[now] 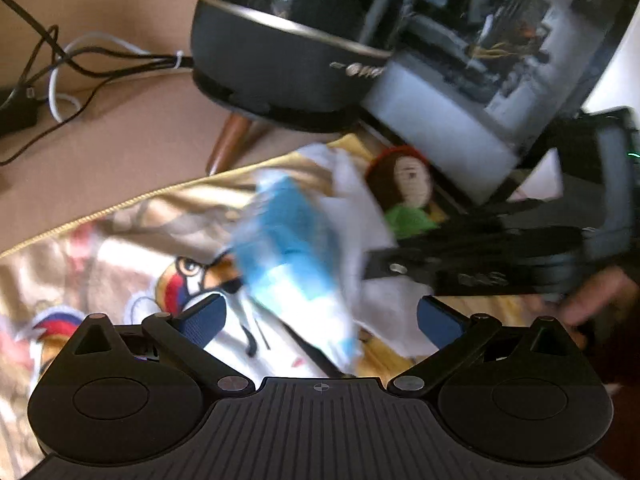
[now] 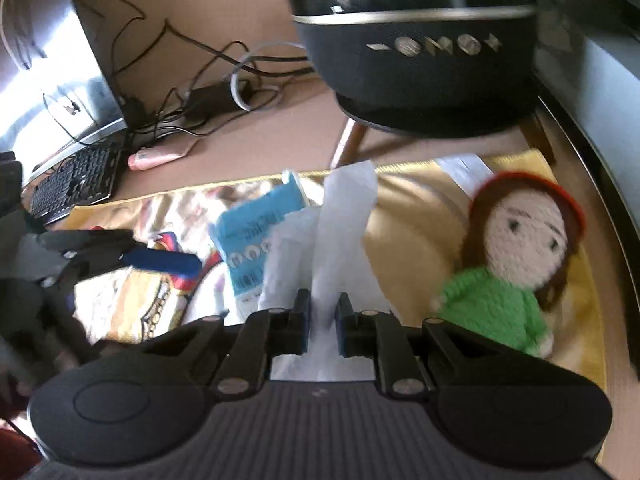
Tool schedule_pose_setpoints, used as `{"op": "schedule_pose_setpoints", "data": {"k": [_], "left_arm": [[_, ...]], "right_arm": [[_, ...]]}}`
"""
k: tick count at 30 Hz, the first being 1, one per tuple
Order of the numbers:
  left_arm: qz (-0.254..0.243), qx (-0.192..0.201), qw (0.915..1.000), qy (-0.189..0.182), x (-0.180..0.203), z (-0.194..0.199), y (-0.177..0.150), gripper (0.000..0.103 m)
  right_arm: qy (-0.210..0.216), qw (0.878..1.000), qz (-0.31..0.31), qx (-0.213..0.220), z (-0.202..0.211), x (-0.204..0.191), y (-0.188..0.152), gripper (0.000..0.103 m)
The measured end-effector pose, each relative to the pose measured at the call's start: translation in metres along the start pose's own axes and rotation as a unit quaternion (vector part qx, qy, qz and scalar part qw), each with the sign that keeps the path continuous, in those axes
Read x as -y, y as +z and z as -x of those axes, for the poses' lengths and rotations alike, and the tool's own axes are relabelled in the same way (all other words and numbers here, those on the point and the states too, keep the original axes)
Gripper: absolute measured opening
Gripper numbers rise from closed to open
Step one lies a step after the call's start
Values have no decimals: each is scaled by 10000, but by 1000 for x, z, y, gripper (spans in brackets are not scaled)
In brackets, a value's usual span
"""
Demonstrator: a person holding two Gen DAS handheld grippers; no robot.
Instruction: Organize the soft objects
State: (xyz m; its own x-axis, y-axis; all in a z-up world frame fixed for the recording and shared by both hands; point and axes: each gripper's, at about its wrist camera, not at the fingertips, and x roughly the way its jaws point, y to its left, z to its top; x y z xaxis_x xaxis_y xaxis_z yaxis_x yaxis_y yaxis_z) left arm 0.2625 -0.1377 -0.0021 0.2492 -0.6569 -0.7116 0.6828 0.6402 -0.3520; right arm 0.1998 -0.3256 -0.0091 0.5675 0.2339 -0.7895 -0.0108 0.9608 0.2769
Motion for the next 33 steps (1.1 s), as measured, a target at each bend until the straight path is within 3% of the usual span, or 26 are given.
{"op": "schedule_pose_setpoints", "data": {"k": [2,6,10,15,18,21,24,28,33], "left_arm": [[156,24,9998,92,-8,-7,5,103],[326,140,9989,-308,-19,-19,20,103],[32,41,9991,-419,-10,-42,25,103],[-32,508,9951,-846,7,-34,23,103],[-543,581,9932,-847,26,-24,19,103],[-809,538,9913,-884,37,-25,16,103],[-421,551,9936,-897,33,-34,20,103],[-505,419,9941,-869,37,-38,17,103],[-931,306,9911,-895,55,-38,9,103]], "right_arm": [[-19,9999,-72,-83,2,4,-5,15],[29,9995,-270,-156,-9,12,-19,15],[151,9993,-334,-107,-12,17,-17,15],[133,9997,-169,-73,-13,14,-18,14],[10,9996,-270,-59,-8,18,-20,14],[-255,9993,-249,146,12,24,-21,13],[-578,9974,-188,387,38,34,-19,11],[-804,9915,-372,951,77,50,-7,11],[103,9865,-584,1527,103,41,14,11]]}}
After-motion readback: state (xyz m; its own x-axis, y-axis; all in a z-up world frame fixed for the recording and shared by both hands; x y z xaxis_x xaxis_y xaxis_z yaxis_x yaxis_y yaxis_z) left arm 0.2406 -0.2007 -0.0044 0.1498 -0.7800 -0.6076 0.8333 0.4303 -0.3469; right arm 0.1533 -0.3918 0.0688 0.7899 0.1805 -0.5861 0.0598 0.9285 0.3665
